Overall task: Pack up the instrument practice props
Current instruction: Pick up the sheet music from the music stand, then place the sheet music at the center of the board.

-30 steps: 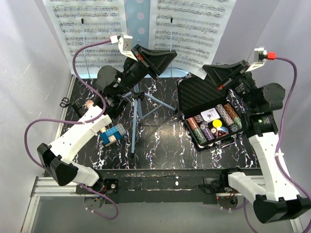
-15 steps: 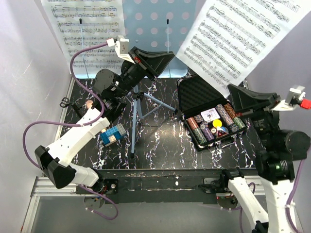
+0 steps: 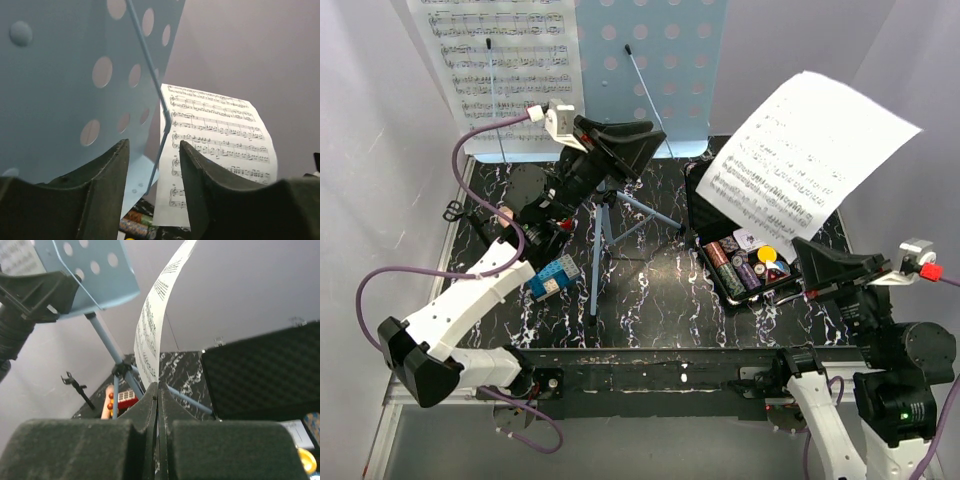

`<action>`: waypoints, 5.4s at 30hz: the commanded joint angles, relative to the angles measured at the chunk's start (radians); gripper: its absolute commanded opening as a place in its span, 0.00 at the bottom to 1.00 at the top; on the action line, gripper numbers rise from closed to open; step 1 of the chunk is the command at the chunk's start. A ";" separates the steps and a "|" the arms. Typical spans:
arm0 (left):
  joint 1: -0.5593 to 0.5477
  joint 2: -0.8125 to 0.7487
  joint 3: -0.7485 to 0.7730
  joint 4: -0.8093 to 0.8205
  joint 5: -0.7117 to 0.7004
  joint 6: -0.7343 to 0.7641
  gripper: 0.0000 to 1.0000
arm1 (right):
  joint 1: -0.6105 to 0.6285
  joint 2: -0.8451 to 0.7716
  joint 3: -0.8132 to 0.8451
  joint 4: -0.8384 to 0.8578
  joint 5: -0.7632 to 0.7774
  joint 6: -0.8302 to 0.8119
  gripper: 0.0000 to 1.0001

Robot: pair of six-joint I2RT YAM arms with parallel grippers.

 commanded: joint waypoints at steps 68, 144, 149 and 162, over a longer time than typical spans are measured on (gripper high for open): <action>0.002 -1.072 -0.990 -0.515 0.076 -0.823 0.98 | 0.559 0.273 -0.212 0.282 -0.468 0.102 0.01; 0.026 -0.922 -0.642 -0.937 -0.164 -0.354 0.98 | 0.646 0.387 -0.786 0.497 -0.223 0.351 0.01; 0.025 -0.911 -0.642 -0.939 -0.164 -0.355 0.98 | 0.645 0.355 -0.772 0.381 -0.120 0.375 0.01; 0.026 -0.892 -0.641 -0.954 -0.173 -0.361 0.98 | 0.646 0.398 -0.700 0.063 0.054 0.455 0.13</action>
